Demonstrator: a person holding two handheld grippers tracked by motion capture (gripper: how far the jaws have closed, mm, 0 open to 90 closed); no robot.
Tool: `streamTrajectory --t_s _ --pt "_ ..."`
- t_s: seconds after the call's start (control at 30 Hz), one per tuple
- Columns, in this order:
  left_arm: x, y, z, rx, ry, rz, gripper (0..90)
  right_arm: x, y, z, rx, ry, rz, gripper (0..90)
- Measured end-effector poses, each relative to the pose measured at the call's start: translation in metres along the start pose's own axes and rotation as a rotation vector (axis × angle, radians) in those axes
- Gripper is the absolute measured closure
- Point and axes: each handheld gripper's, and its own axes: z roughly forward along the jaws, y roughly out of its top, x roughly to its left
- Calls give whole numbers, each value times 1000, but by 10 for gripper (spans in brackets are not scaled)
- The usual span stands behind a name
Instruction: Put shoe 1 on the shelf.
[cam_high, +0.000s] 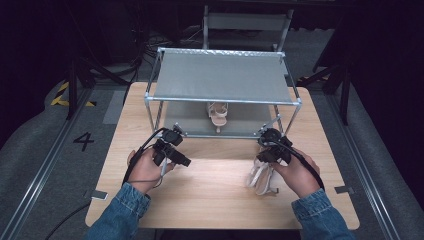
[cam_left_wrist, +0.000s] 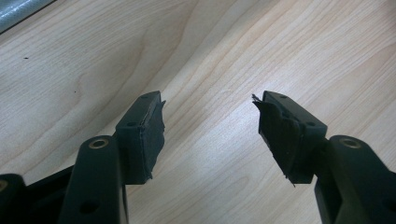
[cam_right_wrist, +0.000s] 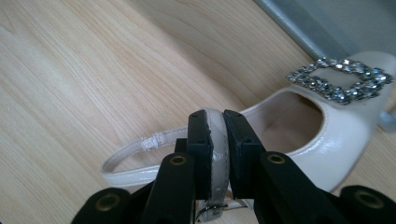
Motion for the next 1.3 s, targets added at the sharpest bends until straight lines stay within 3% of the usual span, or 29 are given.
streamTrajectory --t_s 0.27,0.6,1.23,1.3 --pt "-1 5 5 20 -10 9 406 -22 -27 -25 -15 -32 70 814" --pt "-2 6 8 31 -7 15 407 -52 -68 -25 1 -28 183 813" --pt "-2 5 7 28 -5 9 408 -66 -81 -34 -18 -33 219 811" --pt "-2 5 7 28 -4 8 407 -65 -81 -33 -24 -32 220 776"
